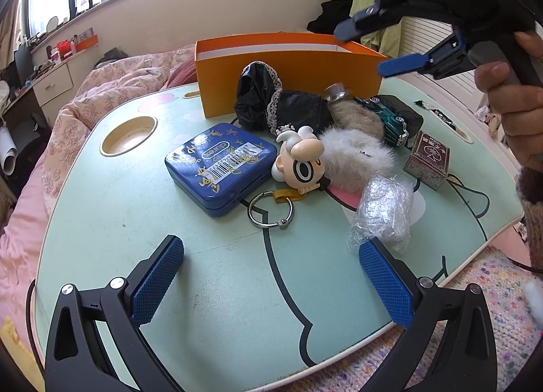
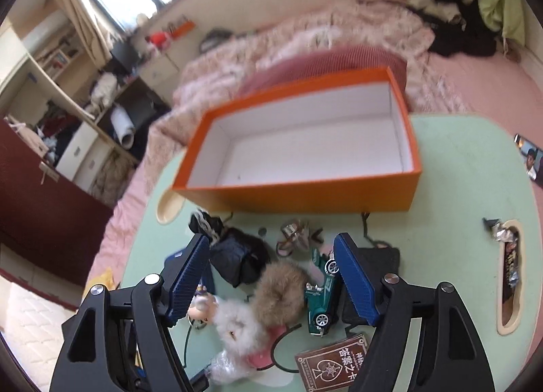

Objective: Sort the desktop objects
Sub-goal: 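Carry the silver object out and release it on the table with the right tool, then move the right tool over the brown printed card on the table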

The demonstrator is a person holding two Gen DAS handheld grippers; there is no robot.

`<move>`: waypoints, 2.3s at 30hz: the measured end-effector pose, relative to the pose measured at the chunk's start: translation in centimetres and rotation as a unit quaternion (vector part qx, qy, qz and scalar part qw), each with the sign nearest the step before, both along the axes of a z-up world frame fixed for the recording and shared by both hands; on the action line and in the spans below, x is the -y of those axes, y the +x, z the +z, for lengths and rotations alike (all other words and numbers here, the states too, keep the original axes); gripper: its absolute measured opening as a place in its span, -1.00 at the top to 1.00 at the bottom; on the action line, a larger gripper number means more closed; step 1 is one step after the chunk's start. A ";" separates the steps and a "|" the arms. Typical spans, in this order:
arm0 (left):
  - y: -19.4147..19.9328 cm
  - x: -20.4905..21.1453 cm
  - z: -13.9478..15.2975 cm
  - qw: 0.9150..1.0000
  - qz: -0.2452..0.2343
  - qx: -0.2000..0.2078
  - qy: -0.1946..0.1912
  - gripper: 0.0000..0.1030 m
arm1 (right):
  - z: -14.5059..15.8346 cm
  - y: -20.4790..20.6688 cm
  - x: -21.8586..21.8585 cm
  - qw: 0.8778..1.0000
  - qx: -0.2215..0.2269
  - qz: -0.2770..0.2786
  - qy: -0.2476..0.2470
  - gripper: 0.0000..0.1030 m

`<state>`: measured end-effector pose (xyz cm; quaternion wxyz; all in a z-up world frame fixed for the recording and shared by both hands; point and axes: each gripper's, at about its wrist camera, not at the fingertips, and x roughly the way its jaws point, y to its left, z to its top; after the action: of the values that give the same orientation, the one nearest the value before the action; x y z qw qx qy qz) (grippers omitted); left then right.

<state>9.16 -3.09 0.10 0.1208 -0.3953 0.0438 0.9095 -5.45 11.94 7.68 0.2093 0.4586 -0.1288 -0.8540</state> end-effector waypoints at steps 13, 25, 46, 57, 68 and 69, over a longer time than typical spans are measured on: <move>0.0 0.0 0.0 1.000 0.000 0.000 0.000 -0.99 | -4.1 14.9 -2.1 0.967 -0.181 0.014 0.178 -0.80; 0.0 0.1 -0.1 1.000 0.001 0.000 -0.002 -0.99 | -9.0 13.0 -4.1 0.973 -0.141 -0.007 0.182 -1.00; 0.0 0.1 0.0 1.000 0.002 0.001 -0.003 -0.99 | -8.7 13.5 -4.1 0.973 -0.146 -0.008 0.181 -1.00; 0.0 0.1 0.0 1.000 0.002 0.000 -0.003 -0.99 | -9.0 13.7 -4.3 0.971 -0.164 0.008 0.173 -1.00; 0.0 0.1 0.0 1.000 0.002 0.001 -0.002 -0.99 | -7.8 13.5 -3.5 0.965 -0.194 0.022 0.176 -0.99; 0.0 0.1 0.0 1.000 0.002 0.001 -0.002 -0.99 | -7.5 13.3 -3.2 0.964 -0.197 0.024 0.180 -0.99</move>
<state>9.16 -3.20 0.13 0.1186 -0.3961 0.0445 0.9094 7.90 15.13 0.16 0.1654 0.3147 0.0815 -0.9311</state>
